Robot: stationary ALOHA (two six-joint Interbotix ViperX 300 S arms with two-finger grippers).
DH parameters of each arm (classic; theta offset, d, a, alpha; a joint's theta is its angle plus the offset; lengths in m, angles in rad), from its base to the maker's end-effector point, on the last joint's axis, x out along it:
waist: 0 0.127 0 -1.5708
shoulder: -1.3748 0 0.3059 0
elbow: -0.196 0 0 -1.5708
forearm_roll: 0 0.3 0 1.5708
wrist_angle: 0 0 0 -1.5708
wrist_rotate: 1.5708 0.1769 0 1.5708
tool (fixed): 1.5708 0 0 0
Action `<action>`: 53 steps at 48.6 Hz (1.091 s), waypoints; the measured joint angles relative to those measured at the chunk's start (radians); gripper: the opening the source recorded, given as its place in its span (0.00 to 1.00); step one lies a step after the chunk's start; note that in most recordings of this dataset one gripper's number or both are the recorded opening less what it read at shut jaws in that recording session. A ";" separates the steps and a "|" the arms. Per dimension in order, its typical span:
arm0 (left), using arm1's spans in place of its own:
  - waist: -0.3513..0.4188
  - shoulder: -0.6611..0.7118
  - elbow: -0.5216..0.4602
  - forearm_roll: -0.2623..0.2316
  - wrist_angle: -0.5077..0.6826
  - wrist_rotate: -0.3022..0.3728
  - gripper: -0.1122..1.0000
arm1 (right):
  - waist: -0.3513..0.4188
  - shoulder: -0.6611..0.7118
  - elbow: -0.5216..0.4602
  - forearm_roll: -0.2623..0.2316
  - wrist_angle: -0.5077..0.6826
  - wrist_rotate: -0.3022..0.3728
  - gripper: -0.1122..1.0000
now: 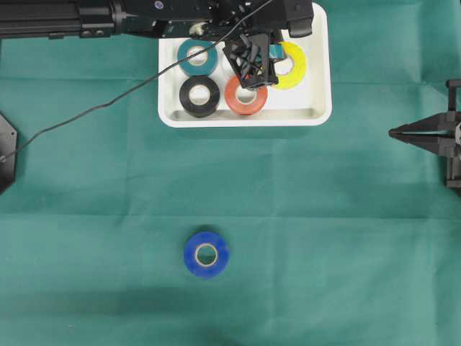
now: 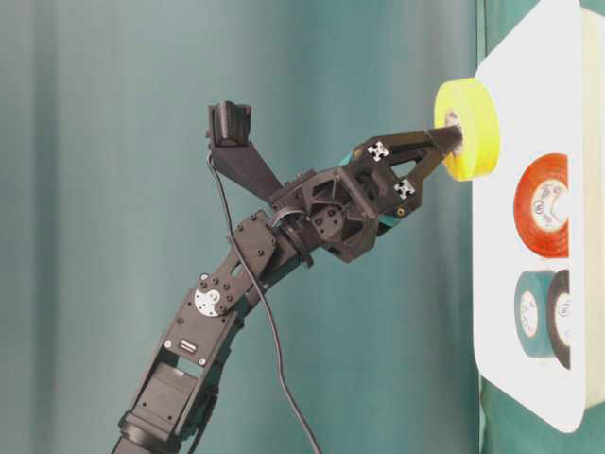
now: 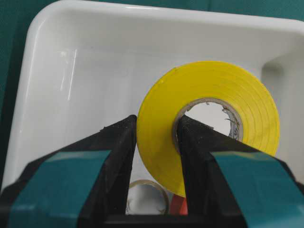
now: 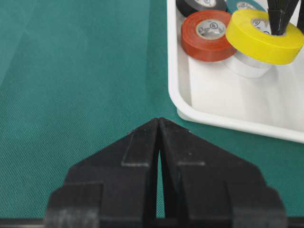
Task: Put the tape into the white case with the left arm.
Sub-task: 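Lift the yellow tape and place it in the case's right side, then open the left gripper and withdraw it to the left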
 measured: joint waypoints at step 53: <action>-0.021 -0.109 0.141 0.000 -0.005 -0.002 1.00 | 0.000 0.000 0.002 0.000 -0.002 0.000 0.02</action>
